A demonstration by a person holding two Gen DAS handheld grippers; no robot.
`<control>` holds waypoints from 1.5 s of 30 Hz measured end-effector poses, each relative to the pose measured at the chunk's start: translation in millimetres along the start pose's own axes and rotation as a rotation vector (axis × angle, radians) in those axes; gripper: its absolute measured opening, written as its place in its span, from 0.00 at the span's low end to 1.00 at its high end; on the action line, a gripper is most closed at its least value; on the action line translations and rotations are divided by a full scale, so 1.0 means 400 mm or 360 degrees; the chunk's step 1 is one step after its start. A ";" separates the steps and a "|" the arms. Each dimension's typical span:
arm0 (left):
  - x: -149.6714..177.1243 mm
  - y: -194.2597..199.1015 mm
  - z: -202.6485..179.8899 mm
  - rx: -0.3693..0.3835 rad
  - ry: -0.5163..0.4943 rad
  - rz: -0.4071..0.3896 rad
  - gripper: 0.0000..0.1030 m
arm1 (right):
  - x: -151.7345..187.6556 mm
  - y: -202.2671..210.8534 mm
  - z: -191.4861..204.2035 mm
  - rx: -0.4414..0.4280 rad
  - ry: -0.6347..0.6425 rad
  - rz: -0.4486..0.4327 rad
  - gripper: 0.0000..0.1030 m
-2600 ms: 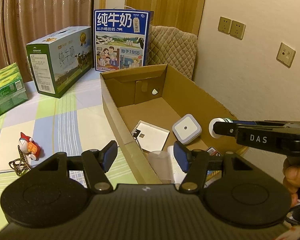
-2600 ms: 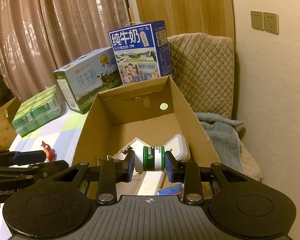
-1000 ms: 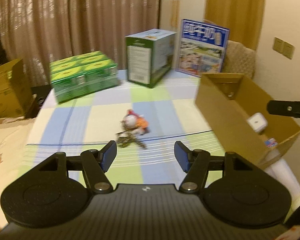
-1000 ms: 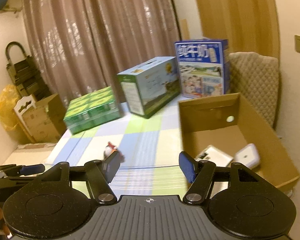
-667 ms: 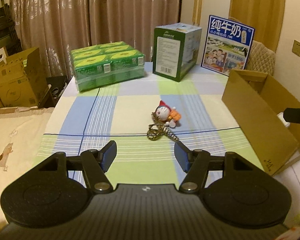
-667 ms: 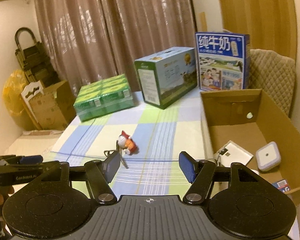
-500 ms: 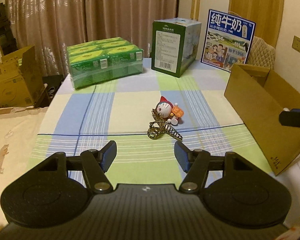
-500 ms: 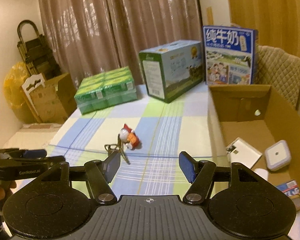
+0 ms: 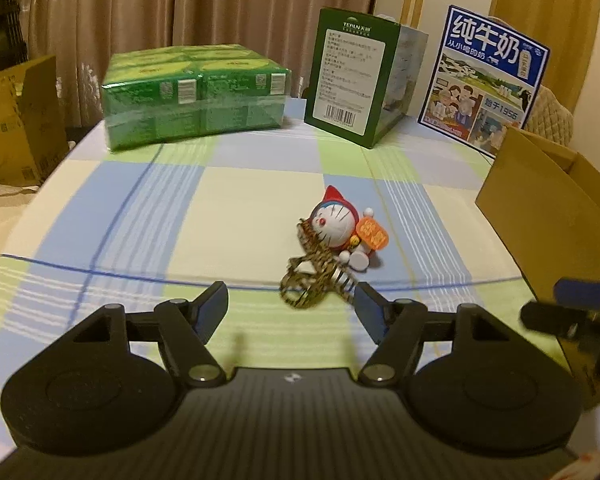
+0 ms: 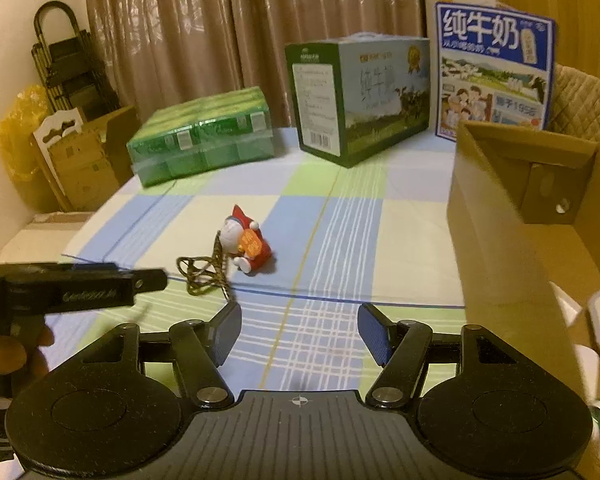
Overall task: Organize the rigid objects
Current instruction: 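Grasp the leopard-print lanyard with the left tool and lift it, then grasp the red-hooded Doraemon figurine with the right tool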
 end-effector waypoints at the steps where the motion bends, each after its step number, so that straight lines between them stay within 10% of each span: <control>1: -0.002 -0.017 0.000 0.0001 0.0008 0.0000 0.63 | 0.002 -0.015 0.002 0.0000 0.0011 0.0006 0.60; 15: -0.019 -0.192 0.010 -0.0027 0.0047 0.0108 0.63 | 0.008 -0.126 -0.015 0.0005 -0.0012 0.0040 0.60; 34: -0.021 -0.142 0.050 -0.0008 -0.0137 0.0223 0.32 | -0.041 -0.190 0.044 -0.0059 0.0047 0.0009 0.60; 45: -0.029 -0.077 0.144 -0.0055 -0.0083 0.0149 0.32 | -0.091 -0.291 0.195 -0.0176 0.0379 -0.0097 0.60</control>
Point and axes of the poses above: each gripper's, at about its wrist camera, not at the fingertips, and y roughly against the way its jaws point, z to its left, x to its underside, the point moved 7 cm from there along -y, roughly the way its jaws point, and after that the axes turned 15 degrees about x, right-handed, at the moved point
